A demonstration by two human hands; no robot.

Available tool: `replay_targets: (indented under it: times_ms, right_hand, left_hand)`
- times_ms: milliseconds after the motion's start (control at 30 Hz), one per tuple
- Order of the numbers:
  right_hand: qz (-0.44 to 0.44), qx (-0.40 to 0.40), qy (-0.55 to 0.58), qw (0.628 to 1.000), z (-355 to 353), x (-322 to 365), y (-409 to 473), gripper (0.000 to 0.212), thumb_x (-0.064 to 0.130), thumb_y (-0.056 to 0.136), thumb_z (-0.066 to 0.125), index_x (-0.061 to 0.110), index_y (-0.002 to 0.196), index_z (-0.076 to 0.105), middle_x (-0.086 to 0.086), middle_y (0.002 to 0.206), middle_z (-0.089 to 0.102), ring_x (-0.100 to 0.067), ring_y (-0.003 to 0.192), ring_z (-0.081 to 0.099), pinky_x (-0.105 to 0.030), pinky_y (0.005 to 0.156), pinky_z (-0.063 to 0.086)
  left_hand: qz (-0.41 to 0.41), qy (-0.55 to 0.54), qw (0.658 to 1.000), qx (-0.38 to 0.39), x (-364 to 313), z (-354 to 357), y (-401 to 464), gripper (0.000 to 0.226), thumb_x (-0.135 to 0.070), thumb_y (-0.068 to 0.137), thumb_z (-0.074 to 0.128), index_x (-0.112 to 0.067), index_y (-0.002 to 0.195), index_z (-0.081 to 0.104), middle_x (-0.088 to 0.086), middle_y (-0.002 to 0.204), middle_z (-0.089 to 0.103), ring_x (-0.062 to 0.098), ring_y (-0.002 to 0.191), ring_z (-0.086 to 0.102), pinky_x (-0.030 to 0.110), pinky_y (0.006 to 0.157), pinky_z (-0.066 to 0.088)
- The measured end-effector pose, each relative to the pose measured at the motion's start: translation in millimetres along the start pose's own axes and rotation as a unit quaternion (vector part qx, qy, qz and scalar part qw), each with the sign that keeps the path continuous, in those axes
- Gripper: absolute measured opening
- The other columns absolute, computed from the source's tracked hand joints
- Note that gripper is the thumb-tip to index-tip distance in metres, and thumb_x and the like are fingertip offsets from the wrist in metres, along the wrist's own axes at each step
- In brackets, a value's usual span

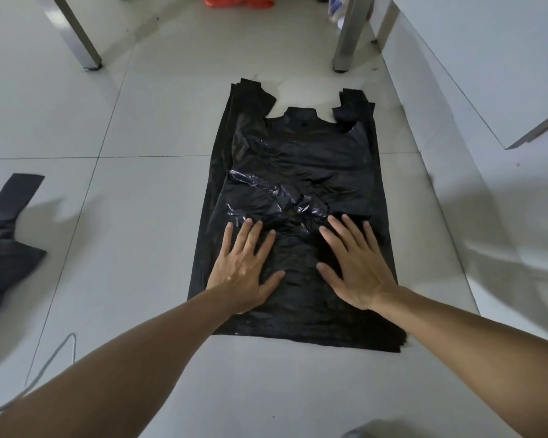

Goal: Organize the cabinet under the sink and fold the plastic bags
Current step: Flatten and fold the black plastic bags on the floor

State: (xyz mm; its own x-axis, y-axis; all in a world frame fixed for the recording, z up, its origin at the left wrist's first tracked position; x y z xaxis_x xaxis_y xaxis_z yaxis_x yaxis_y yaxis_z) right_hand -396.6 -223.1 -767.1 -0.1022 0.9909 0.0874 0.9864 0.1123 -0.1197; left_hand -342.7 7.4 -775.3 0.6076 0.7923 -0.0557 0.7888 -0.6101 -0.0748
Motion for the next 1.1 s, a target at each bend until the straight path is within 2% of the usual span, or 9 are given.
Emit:
replay_targets:
  times_ms: [133, 233, 333, 400, 500, 600, 700, 867, 1100]
  right_hand:
    - [0.052, 0.052, -0.011, 0.997, 12.5, -8.3, 15.9, 0.072, 0.071, 0.091, 0.009, 0.038, 0.153, -0.006, 0.004, 0.163, -0.012, -0.024, 0.150, -0.012, -0.051, 0.120, -0.003]
    - [0.090, -0.004, 0.001, 0.996, 16.3, -8.1, 13.9, 0.067, 0.064, 0.093, 0.020, 0.033, 0.152, 0.020, -0.001, 0.162, 0.013, -0.027, 0.149, 0.008, -0.053, 0.120, 0.007]
    - [0.113, -0.125, 0.033, 0.985, 2.0, -2.3, 35.0, 0.053, 0.049, 0.089, 0.039, 0.016, 0.126, 0.056, -0.008, 0.138, 0.049, -0.030, 0.135, 0.038, -0.057, 0.114, 0.024]
    - [0.071, -0.196, 0.053, 0.977, -12.2, 0.3, 60.6, 0.039, 0.037, 0.087, 0.048, 0.012, 0.114, 0.061, -0.009, 0.129, 0.054, -0.030, 0.128, 0.045, -0.056, 0.111, 0.029]
    - [-0.021, -0.252, 0.083, 0.964, -37.6, 7.3, 113.8, 0.026, 0.020, 0.088, 0.054, 0.009, 0.110, 0.062, -0.010, 0.123, 0.058, -0.031, 0.117, 0.052, -0.051, 0.100, 0.041]
    - [-0.010, -0.154, 0.158, 0.975, -60.5, 22.1, 191.2, 0.026, 0.018, 0.096, 0.052, 0.010, 0.119, 0.060, -0.008, 0.122, 0.061, -0.030, 0.113, 0.054, -0.046, 0.094, 0.046]
    - [0.070, -0.050, 0.232, 0.969, -77.2, 36.1, 264.5, 0.044, 0.042, 0.099, 0.044, 0.015, 0.133, 0.052, -0.006, 0.136, 0.056, -0.029, 0.126, 0.048, -0.047, 0.104, 0.041]
    - [0.127, 0.027, 0.184, 0.974, -90.3, 61.5, 330.8, 0.081, 0.072, 0.086, 0.044, 0.019, 0.146, 0.035, -0.007, 0.140, 0.050, -0.033, 0.134, 0.039, -0.052, 0.112, 0.022]
    - [0.176, 0.002, 0.365, 0.914, -85.6, 52.2, 388.8, 0.058, 0.021, 0.073, 0.083, 0.024, 0.124, 0.055, -0.002, 0.120, 0.060, -0.024, 0.113, 0.058, -0.042, 0.103, 0.043]
  left_hand:
    - [-0.050, -0.007, 0.998, 0.032, 11.3, 11.2, 2.2, 0.086, -0.076, 0.086, 0.007, -0.025, 0.154, -0.005, 0.006, 0.162, -0.011, 0.027, 0.148, -0.014, 0.053, 0.119, -0.005]
    - [-0.053, -0.015, 0.997, 0.046, 11.2, 10.6, 0.2, 0.087, -0.077, 0.085, 0.009, -0.026, 0.154, -0.006, 0.005, 0.161, -0.012, 0.026, 0.148, -0.016, 0.052, 0.118, -0.007]
    - [-0.051, -0.022, 0.998, 0.033, 13.2, 3.9, 7.2, 0.089, -0.077, 0.084, 0.017, -0.023, 0.155, 0.012, 0.008, 0.162, 0.006, 0.029, 0.149, -0.002, 0.052, 0.118, -0.002]
    - [-0.054, -0.024, 0.998, 0.009, 18.1, -1.3, 15.3, 0.085, -0.072, 0.087, 0.023, -0.015, 0.149, 0.032, 0.012, 0.156, 0.028, 0.031, 0.147, 0.016, 0.052, 0.118, 0.007]
    - [-0.069, -0.021, 0.997, 0.007, 25.8, -0.5, 25.1, 0.085, -0.069, 0.090, 0.022, -0.011, 0.152, 0.026, 0.016, 0.159, 0.018, 0.033, 0.148, 0.009, 0.054, 0.117, 0.008]
    - [-0.068, -0.025, 0.997, 0.014, 30.0, 6.9, 26.1, 0.083, -0.071, 0.091, 0.019, -0.014, 0.153, 0.021, 0.013, 0.161, 0.011, 0.031, 0.149, 0.004, 0.055, 0.115, 0.009]
    - [-0.064, -0.037, 0.997, 0.012, 33.1, 11.1, 26.2, 0.082, -0.069, 0.092, 0.020, -0.015, 0.153, 0.023, 0.012, 0.160, 0.012, 0.032, 0.148, 0.006, 0.056, 0.113, 0.013]
    - [-0.060, -0.055, 0.997, -0.006, 35.1, 11.6, 28.8, 0.083, -0.068, 0.090, 0.027, -0.013, 0.152, 0.025, 0.014, 0.160, 0.014, 0.033, 0.148, 0.009, 0.056, 0.111, 0.017]
    - [-0.063, -0.061, 0.996, 0.000, 35.5, 12.9, 31.1, 0.085, -0.070, 0.086, 0.036, -0.014, 0.150, 0.029, 0.015, 0.159, 0.018, 0.034, 0.148, 0.013, 0.057, 0.110, 0.017]
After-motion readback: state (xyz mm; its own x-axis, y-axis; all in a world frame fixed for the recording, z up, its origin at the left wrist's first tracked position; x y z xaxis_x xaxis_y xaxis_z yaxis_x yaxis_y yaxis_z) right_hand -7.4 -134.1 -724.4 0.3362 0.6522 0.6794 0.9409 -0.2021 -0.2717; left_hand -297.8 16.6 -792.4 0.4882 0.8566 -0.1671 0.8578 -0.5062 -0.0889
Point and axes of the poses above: each hand's wrist, its own y-axis towards the middle knuckle, its own z-axis out of the palm, x = y × z, the point moved 2 cm from there along y, towards the middle knuckle
